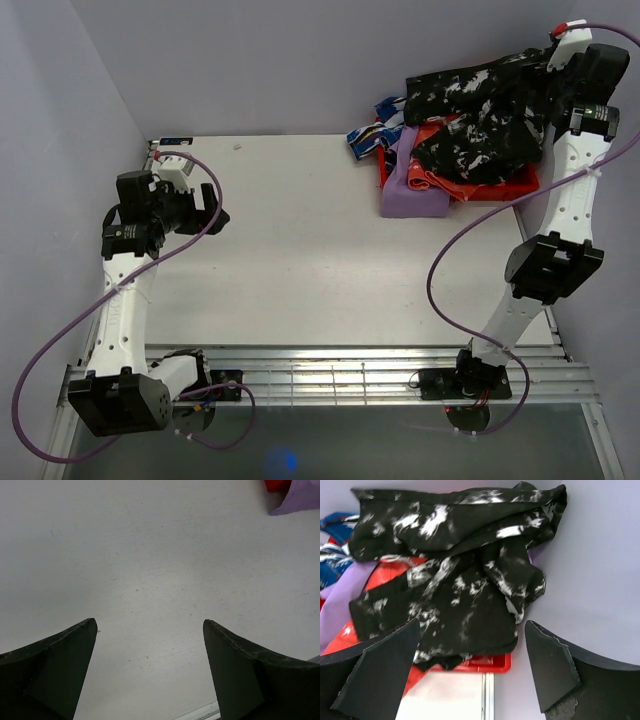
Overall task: Fold and stack the trousers
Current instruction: Grab the trousers from the pile
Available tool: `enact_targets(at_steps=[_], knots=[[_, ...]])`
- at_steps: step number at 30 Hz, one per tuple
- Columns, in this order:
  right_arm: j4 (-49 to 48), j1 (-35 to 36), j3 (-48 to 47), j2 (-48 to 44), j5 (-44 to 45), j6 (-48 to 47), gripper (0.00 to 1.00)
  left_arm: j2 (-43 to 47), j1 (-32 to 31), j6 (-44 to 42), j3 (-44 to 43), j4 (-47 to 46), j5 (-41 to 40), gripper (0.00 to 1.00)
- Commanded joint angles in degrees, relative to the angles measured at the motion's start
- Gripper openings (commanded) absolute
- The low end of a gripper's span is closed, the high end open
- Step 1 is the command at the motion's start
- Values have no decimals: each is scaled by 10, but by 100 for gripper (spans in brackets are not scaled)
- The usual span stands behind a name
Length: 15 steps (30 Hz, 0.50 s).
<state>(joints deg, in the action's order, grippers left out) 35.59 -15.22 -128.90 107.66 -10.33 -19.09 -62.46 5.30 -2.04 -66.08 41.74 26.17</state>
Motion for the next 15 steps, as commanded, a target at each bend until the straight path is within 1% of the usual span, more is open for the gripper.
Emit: enact_targets(at_steps=[1,3,4,5,6,9,10,14,15], knots=[[-91,-32,-15,27,-52,61,90,16,0,14,-4,-20,1,98],[-147,-44,14,27,-74,97,90,20,0,14,3,-22,10,98],[-203,-50,42,26,-82,104,90,21,1,14,11,-25,16,98],[-226,-50,51,31,-87,108,90,26,1,15,17,-27,19,98],[-244,-50,56,35,-88,112,90,29,1,14,21,-30,23,98],[-293,-53,49,64,-100,165,90,33,1,14,33,-35,34,98],[-305,-54,48,71,-105,205,90,33,0,14,35,-37,36,98],[-390,-54,67,98,-128,280,90,31,1,14,36,-40,35,98],[-397,-54,66,104,-128,296,90,30,1,14,38,-40,38,98]])
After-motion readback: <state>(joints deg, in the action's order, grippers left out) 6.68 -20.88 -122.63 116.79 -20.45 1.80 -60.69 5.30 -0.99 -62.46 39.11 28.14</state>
